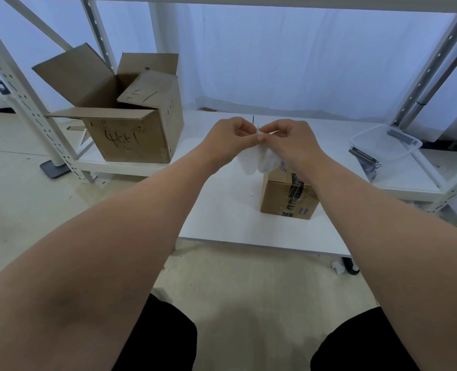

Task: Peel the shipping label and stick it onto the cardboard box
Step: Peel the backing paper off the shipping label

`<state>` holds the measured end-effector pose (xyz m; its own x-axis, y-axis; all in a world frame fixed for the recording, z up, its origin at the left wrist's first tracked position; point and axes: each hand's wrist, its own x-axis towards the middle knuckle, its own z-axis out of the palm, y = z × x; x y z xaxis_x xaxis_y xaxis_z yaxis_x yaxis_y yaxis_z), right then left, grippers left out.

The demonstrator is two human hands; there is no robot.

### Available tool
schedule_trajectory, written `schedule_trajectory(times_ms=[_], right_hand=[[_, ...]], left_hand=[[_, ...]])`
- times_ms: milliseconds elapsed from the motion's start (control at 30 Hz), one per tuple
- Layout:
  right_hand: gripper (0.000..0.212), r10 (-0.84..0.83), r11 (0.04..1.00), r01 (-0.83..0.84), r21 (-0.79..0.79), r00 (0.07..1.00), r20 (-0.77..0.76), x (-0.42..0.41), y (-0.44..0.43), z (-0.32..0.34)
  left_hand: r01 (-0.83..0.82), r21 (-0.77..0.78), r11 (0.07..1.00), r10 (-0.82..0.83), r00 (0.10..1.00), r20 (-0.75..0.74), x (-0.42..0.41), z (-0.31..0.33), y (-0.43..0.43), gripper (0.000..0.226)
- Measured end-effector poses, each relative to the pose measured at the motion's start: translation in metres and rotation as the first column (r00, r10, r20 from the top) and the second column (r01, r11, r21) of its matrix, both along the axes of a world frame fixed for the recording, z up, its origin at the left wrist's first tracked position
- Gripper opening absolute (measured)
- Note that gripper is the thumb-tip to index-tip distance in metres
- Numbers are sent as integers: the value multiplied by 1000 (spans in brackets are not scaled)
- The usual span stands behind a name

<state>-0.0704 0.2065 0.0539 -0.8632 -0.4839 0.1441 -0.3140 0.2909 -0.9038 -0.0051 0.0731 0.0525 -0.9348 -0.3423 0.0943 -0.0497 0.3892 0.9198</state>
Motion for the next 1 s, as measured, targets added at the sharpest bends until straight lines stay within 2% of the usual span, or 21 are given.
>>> schedule_trajectory(times_ms=[200, 333, 533, 633, 800, 900, 967, 1000], right_hand=[[16, 16, 1000, -16, -25, 1000, -2, 0, 1, 1], [26, 103, 987, -90, -133, 990, 98, 2, 4, 4], [48, 187, 980, -185, -74, 982, 23, 6, 1, 5], [36, 188, 979, -187, -76, 982, 11, 10, -2, 6], [18, 72, 993, -71, -98, 997, 3, 5, -3, 3], [27, -12, 992, 15, -122, 1000, 26, 0, -3, 2], [31, -101, 987, 105, -119, 994, 38, -4, -4, 1], [30, -139, 983, 143, -113, 989, 42, -6, -4, 1]], left_hand=[[-31, -12, 999, 31, 999, -33, 0, 0, -6, 17], [-48, 67, 997, 54, 995, -89, 1, 3, -9, 18], [-87, 185, 979, 116, 982, -150, -1, 8, -10, 10], [-101, 246, 964, 147, 973, -178, -1, 8, -8, 13], [-102, 255, 962, 143, 979, -147, -1, 7, -9, 12], [-31, 191, 981, 36, 999, -23, 0, 6, -7, 43], [-42, 44, 998, 42, 999, 9, -2, 1, -4, 61], [-95, -80, 992, 94, 995, -17, -4, -2, -3, 60]])
